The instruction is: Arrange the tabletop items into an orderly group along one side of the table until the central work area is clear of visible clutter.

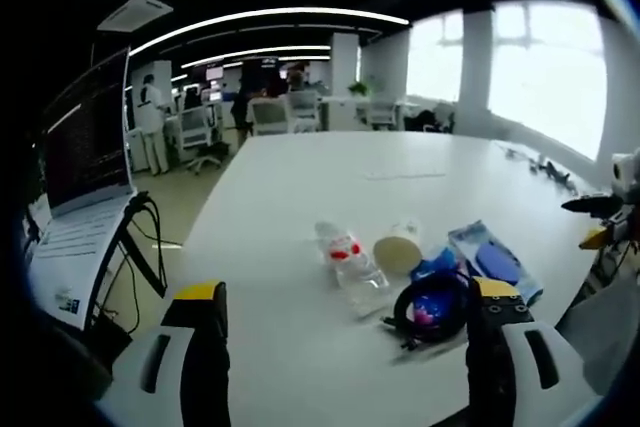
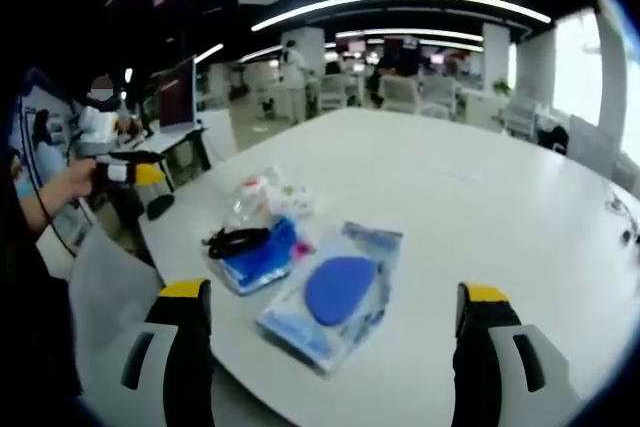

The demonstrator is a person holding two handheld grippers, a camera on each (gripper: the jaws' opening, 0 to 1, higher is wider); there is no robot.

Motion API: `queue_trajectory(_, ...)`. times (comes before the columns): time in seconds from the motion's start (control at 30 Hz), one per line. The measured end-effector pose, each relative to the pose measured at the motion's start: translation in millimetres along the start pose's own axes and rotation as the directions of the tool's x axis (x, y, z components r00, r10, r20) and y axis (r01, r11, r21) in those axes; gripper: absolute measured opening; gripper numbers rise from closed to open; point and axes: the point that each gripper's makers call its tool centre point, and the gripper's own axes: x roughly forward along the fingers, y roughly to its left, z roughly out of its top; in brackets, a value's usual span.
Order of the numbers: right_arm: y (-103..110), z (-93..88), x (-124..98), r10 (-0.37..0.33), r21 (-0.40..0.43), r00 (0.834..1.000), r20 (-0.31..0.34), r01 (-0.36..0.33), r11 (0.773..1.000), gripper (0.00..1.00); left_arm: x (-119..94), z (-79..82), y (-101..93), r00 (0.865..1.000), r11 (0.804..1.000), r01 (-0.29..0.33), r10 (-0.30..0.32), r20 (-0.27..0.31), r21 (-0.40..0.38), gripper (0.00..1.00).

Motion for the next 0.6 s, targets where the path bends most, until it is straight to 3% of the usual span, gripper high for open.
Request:
queue_trajectory(0.27,-3,-0.6,3,-0.003,-0.004,1.0,-0.012,0.003,1.0,1.0,11,4.1,4.2,1.0,0.998,-0.003,0.004,0.002,-0.062,0.93)
queue_trajectory(0.43,-2,0.0,6,0.002,-0.014,1.0,-0.011,-0.002,1.0,1.0,17,2.1,2.8,1.0,1.0,-0.004,0.004,-0.029,0.007,0.94)
queue_trajectory(0.6,0,-0.8,11,0.011,-0.008,1.0,-0.012,-0.011,1.0,1.0,25,4.7,2.9,1.0,0.999,0.017,-0.018,-0.024,-0.032,0.93)
